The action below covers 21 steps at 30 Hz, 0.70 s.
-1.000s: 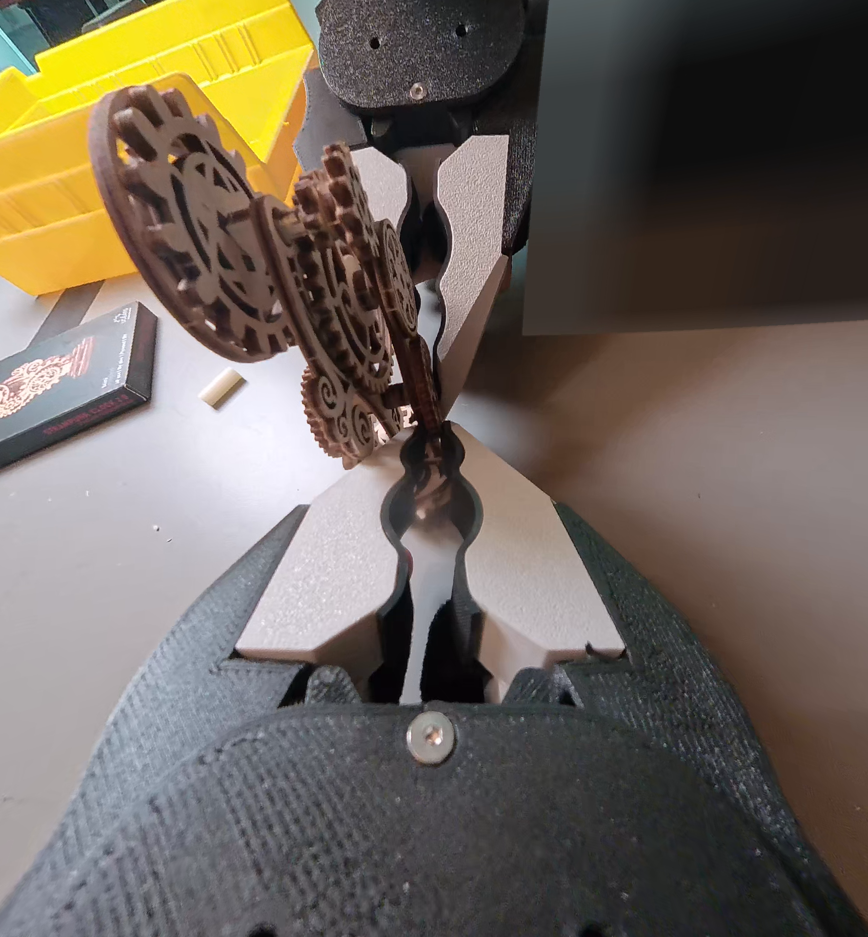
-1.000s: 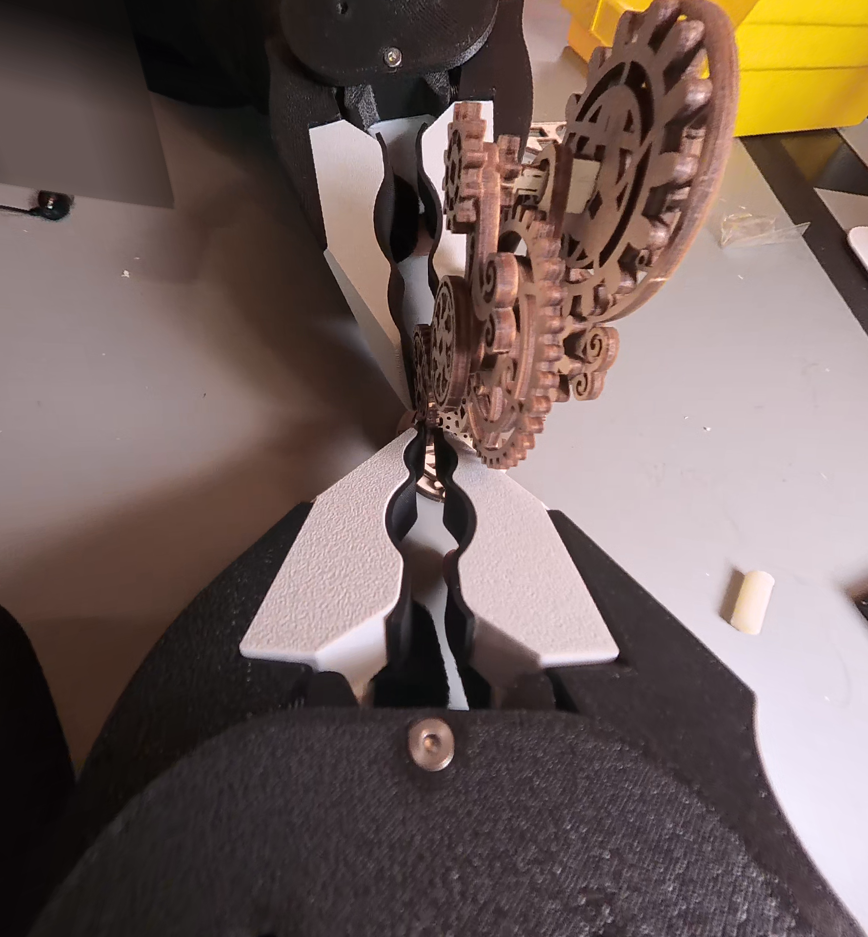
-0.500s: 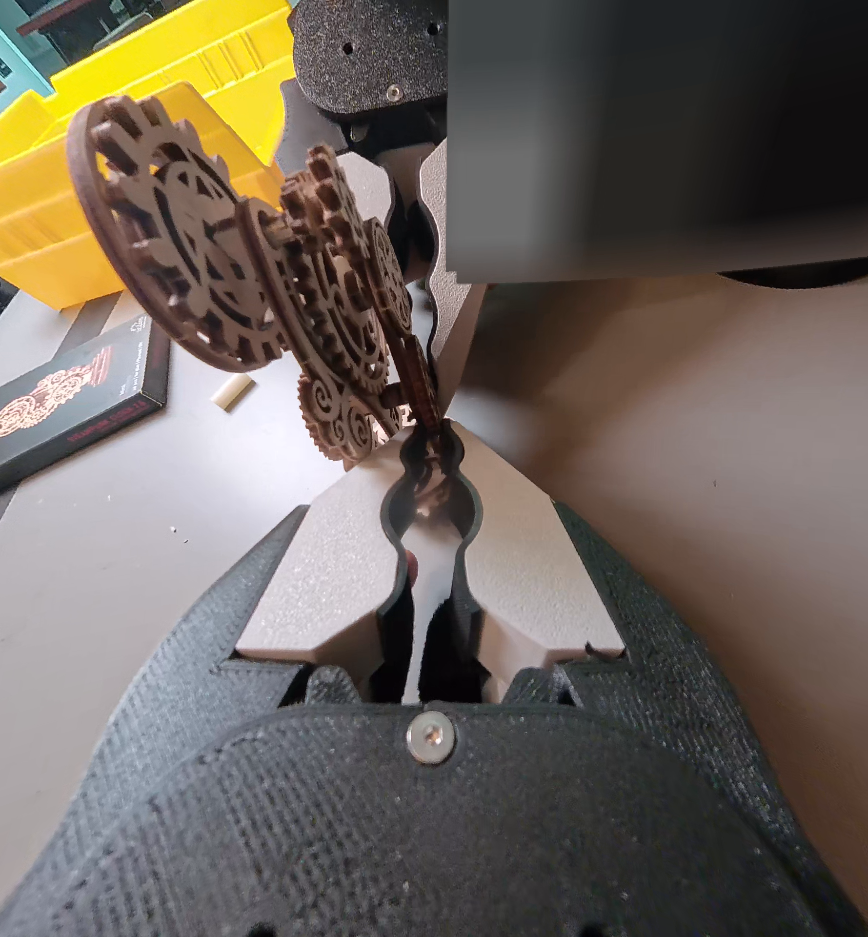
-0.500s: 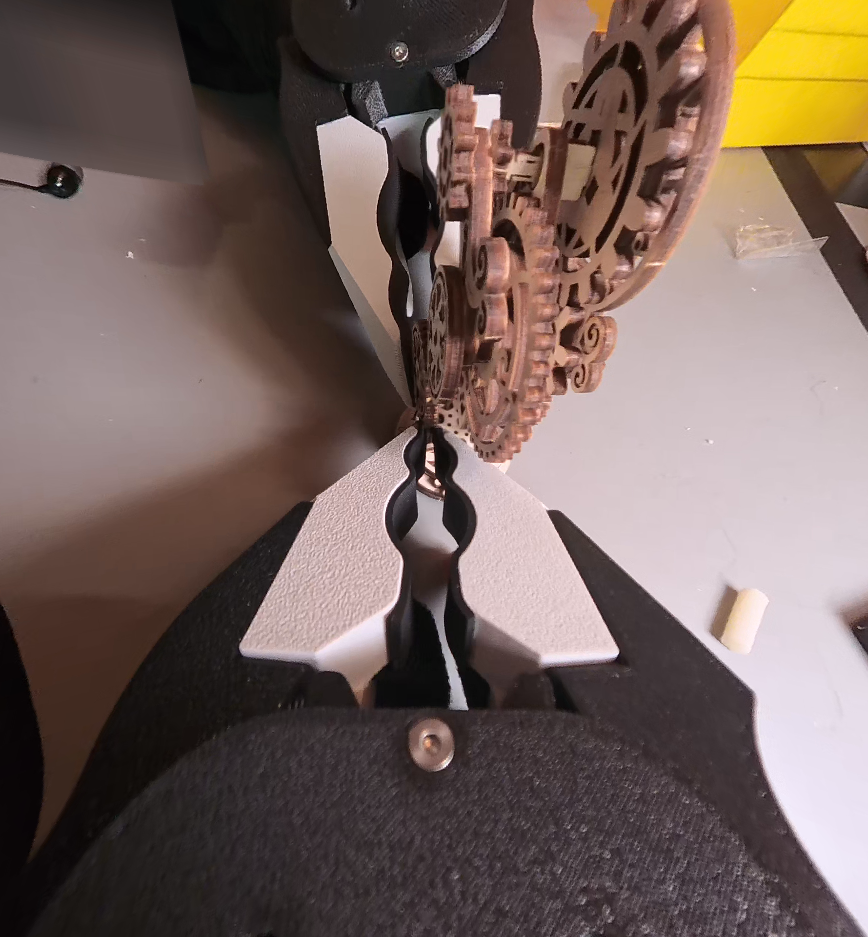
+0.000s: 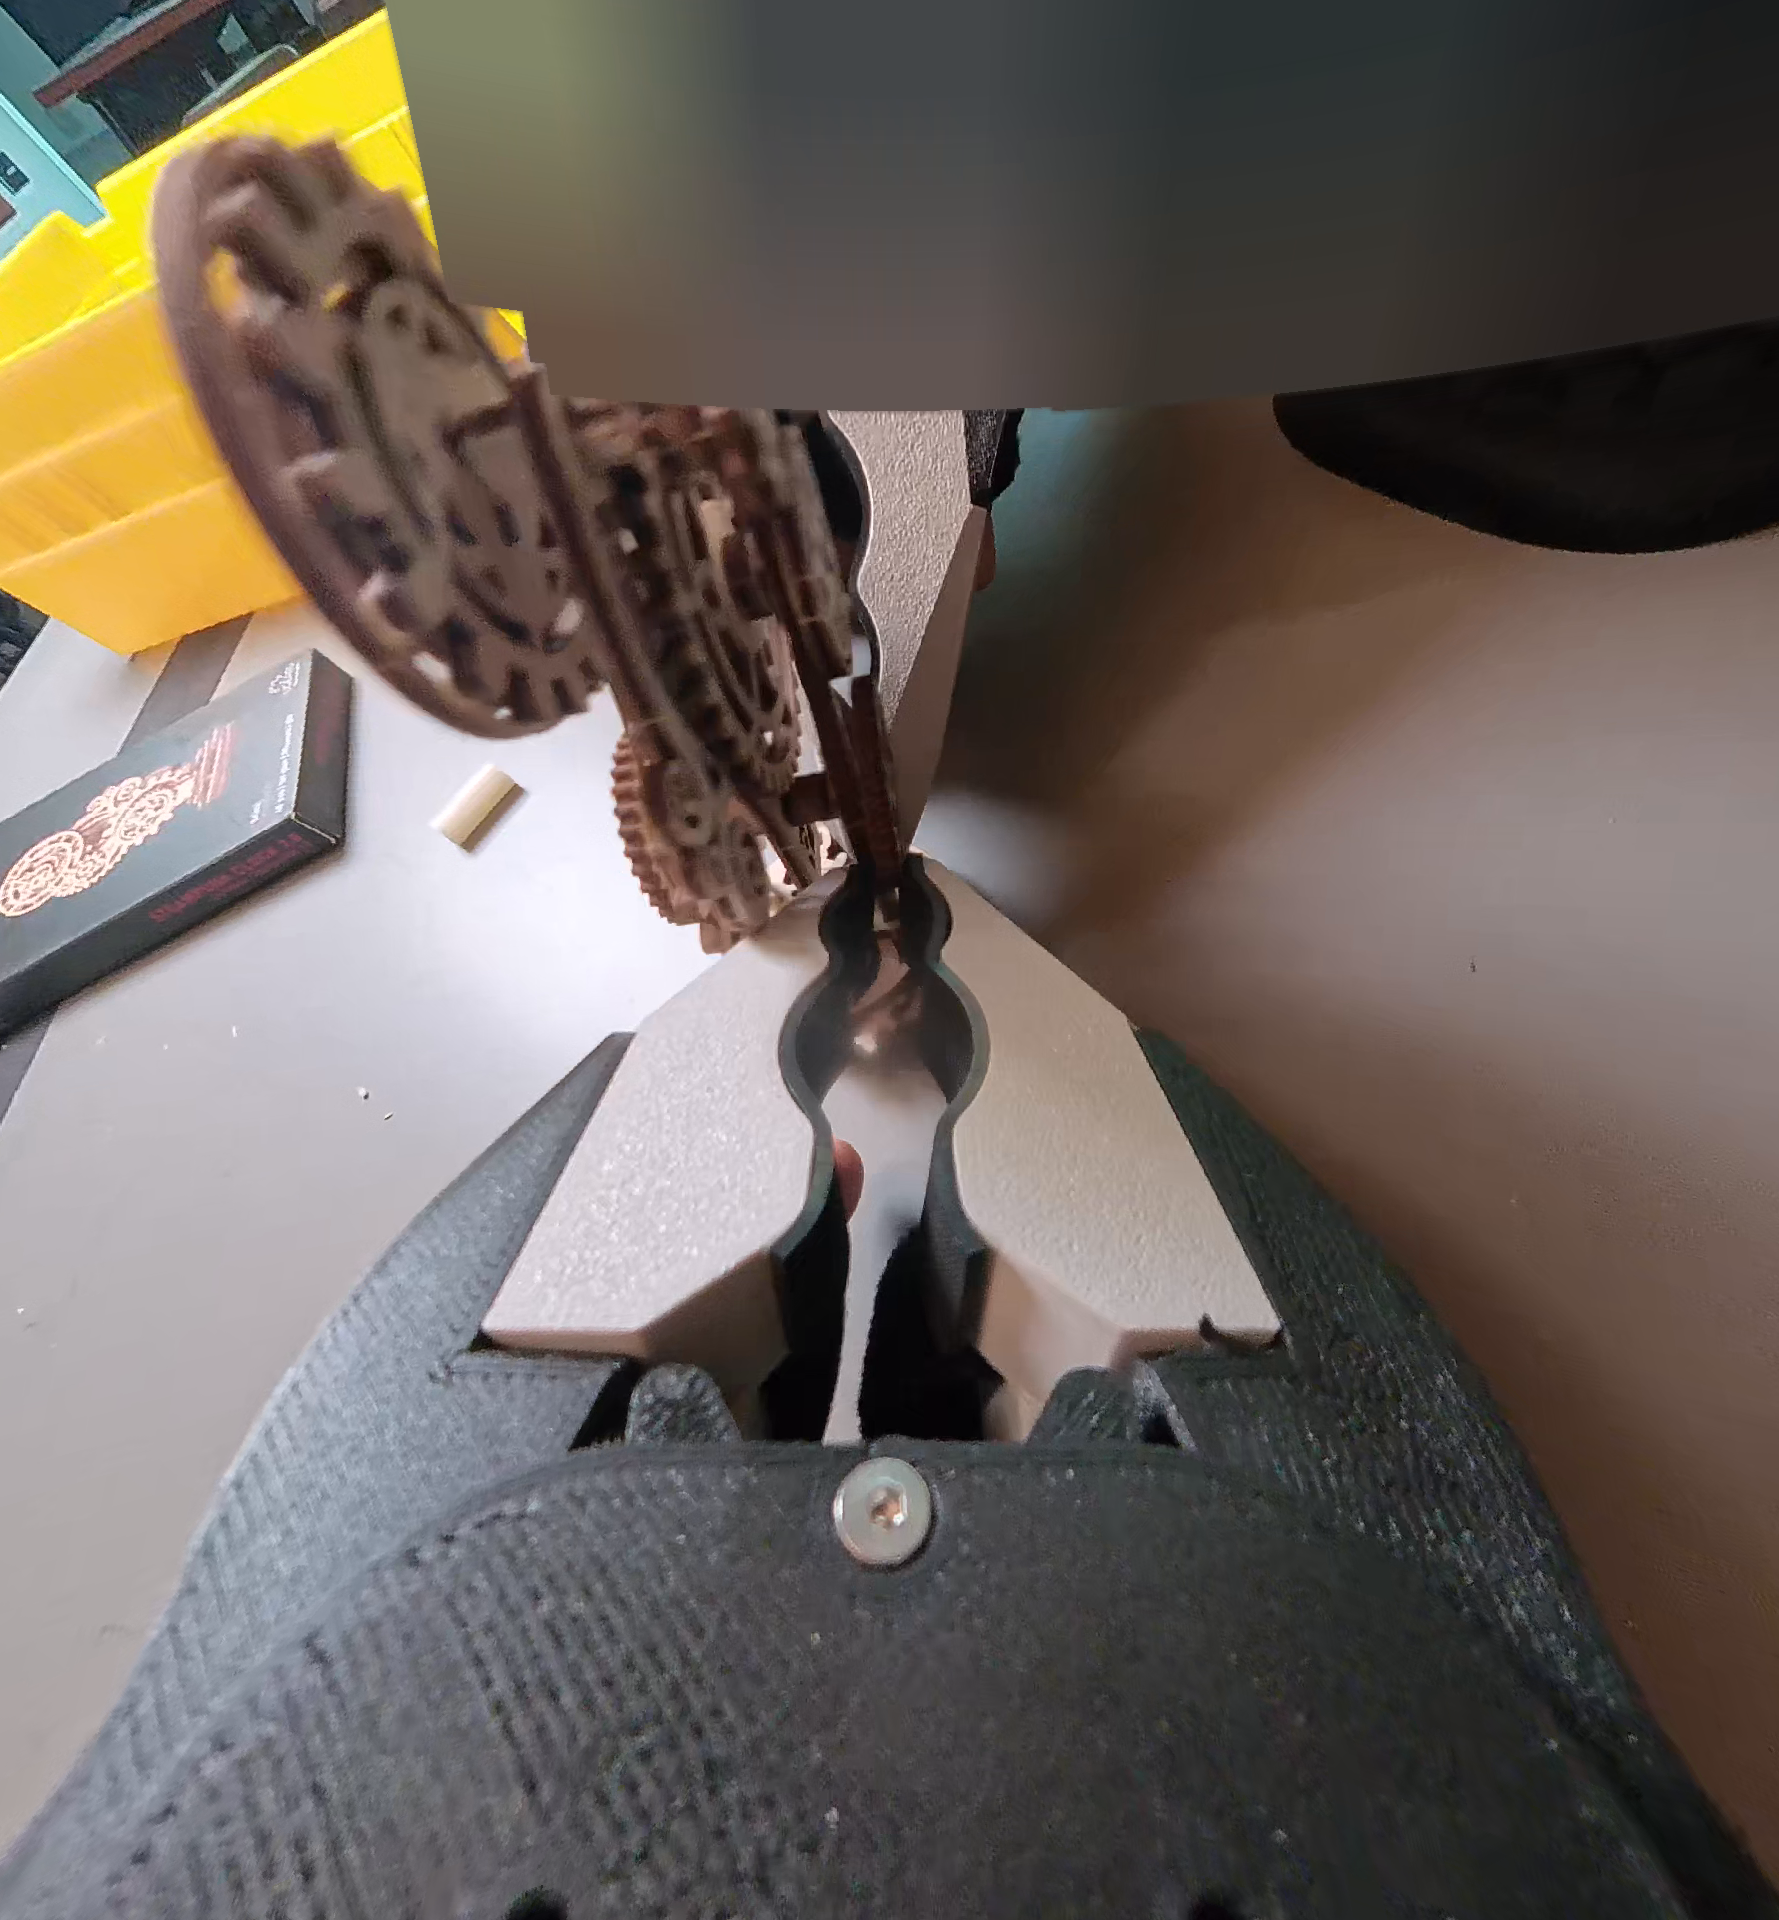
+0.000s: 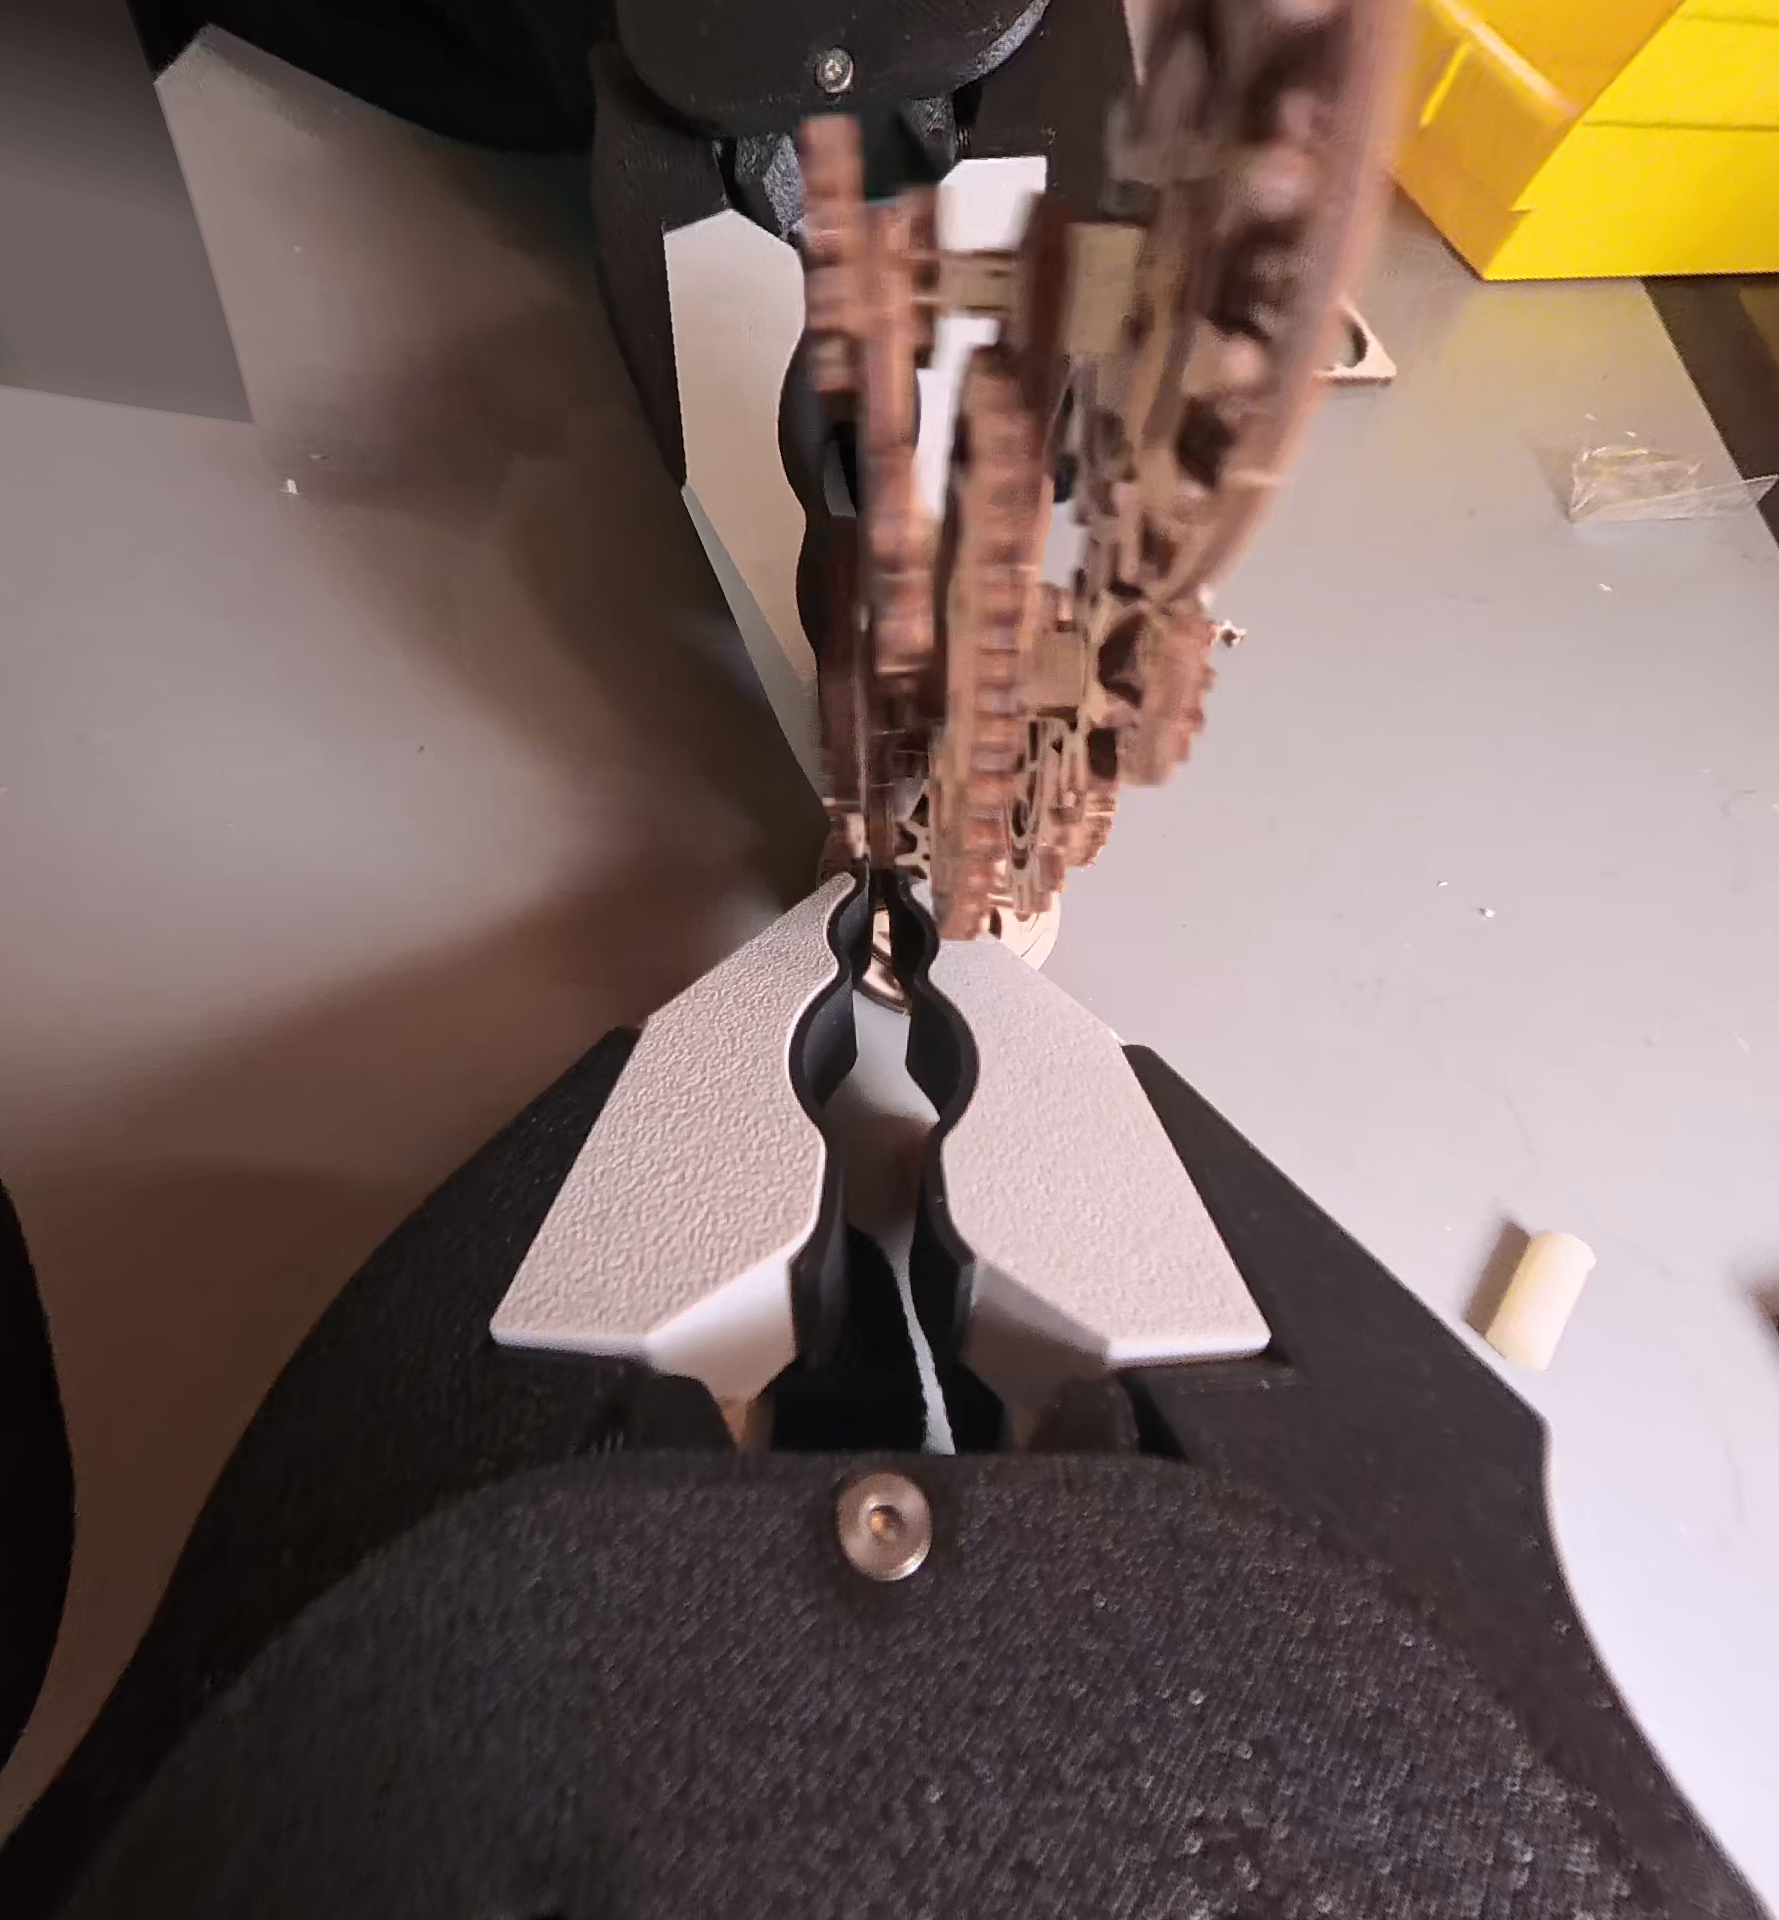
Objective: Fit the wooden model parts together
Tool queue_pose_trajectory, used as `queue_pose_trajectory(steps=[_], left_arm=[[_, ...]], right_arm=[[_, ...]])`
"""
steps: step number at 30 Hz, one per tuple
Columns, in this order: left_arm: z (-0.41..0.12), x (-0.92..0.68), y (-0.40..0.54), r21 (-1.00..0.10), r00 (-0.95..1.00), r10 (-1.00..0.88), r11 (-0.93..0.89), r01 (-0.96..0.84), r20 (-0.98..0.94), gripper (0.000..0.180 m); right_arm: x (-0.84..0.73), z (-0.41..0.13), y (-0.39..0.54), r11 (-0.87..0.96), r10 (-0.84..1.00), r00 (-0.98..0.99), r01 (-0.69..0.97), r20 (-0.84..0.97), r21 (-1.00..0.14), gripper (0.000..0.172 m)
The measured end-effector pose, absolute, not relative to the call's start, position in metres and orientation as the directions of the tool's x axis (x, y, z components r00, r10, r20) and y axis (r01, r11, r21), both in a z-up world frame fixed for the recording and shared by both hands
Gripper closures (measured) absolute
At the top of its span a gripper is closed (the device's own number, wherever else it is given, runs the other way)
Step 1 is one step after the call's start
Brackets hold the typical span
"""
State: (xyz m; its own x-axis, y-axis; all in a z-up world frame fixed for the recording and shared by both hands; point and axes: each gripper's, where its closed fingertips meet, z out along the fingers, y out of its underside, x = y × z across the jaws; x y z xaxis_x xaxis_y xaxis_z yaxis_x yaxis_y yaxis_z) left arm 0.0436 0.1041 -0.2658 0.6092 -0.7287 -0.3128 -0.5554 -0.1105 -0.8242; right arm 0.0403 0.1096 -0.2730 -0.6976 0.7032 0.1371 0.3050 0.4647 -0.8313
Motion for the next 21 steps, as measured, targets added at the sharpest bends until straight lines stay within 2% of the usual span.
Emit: queue_pose_trajectory(steps=[7,11,13,21], left_arm=[[-0.265,0.044,0.105,-0.835,0.615,-0.739,-0.132,-0.534,-0.277,0.174],[-0.268,0.04,0.107,-0.838,0.658,-0.725,-0.218,-0.5,-0.203,0.175],[-0.268,0.042,0.103,-0.833,0.648,-0.734,-0.218,-0.508,-0.203,0.165],[-0.258,0.032,0.095,-0.853,0.672,-0.733,-0.282,-0.44,-0.104,0.157]], right_arm=[[0.039,-0.272,0.109,0.457,0.707,-0.694,0.305,0.133,-0.836,0.169],[0.037,-0.272,0.112,0.456,0.731,-0.666,0.316,0.147,-0.832,0.165],[0.037,-0.27,0.113,0.441,0.735,-0.664,0.32,0.134,-0.838,0.162],[0.042,-0.27,0.121,0.393,0.757,-0.649,0.361,0.075,-0.846,0.158]])
